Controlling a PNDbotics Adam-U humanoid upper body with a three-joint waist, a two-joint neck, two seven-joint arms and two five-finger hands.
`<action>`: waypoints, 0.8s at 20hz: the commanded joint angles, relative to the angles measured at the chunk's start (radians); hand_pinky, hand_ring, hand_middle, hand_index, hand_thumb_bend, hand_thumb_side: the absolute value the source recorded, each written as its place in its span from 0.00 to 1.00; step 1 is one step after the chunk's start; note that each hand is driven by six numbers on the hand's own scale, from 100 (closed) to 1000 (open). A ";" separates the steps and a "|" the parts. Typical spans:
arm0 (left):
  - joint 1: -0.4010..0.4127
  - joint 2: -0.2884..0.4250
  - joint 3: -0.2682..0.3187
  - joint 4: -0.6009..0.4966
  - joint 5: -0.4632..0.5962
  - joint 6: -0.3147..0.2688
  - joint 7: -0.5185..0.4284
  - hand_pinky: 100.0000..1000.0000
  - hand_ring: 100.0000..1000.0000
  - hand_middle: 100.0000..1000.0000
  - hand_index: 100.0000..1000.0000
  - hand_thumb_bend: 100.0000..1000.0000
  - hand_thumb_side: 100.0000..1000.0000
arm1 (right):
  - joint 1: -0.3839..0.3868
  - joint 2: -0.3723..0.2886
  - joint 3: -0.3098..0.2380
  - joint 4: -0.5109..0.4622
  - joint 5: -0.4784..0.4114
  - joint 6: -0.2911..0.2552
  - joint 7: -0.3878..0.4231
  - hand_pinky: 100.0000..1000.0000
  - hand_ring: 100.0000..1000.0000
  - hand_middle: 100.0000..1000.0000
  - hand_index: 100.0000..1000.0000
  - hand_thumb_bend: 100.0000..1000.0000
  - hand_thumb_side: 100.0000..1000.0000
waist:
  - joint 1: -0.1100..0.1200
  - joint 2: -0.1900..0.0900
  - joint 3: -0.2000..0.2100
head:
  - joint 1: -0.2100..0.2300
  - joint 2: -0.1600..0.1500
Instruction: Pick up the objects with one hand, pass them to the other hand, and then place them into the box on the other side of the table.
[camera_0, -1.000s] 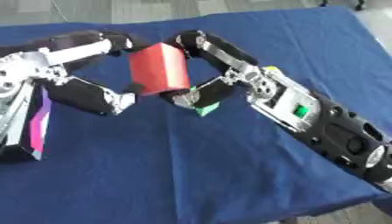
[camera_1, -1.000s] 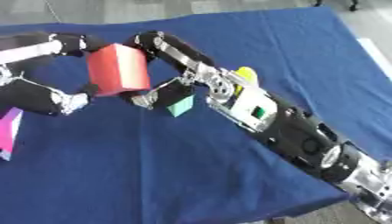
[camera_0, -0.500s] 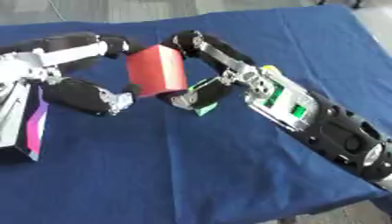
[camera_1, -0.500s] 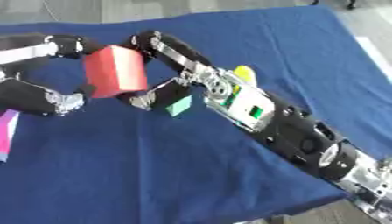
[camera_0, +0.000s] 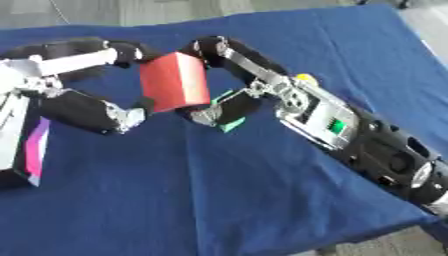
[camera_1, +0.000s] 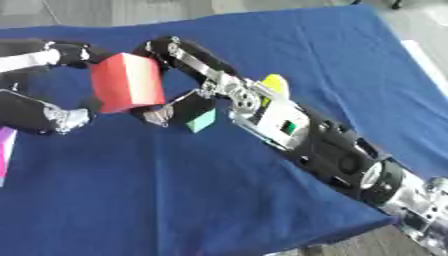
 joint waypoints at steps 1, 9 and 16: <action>-0.018 0.005 -0.013 -0.004 0.006 -0.008 -0.028 1.00 1.00 0.95 0.94 0.00 0.14 | -0.023 -0.022 -0.022 -0.021 -0.021 -0.012 -0.014 0.55 0.52 0.44 0.63 0.00 0.00 | 0.007 -0.002 0.001 | -0.006 -0.002; -0.049 0.004 -0.049 0.011 -0.063 -0.066 -0.015 1.00 1.00 0.93 0.94 0.00 0.13 | -0.022 -0.008 -0.014 -0.019 -0.083 0.033 -0.023 0.52 0.51 0.45 0.67 0.00 0.00 | 0.006 -0.004 0.003 | -0.012 -0.002; -0.071 0.007 -0.082 0.024 -0.108 -0.114 -0.016 1.00 1.00 0.92 0.96 0.04 0.22 | -0.028 0.003 -0.016 -0.021 -0.134 0.038 -0.018 0.51 0.52 0.48 0.69 0.00 0.00 | 0.007 -0.004 0.002 | -0.013 -0.002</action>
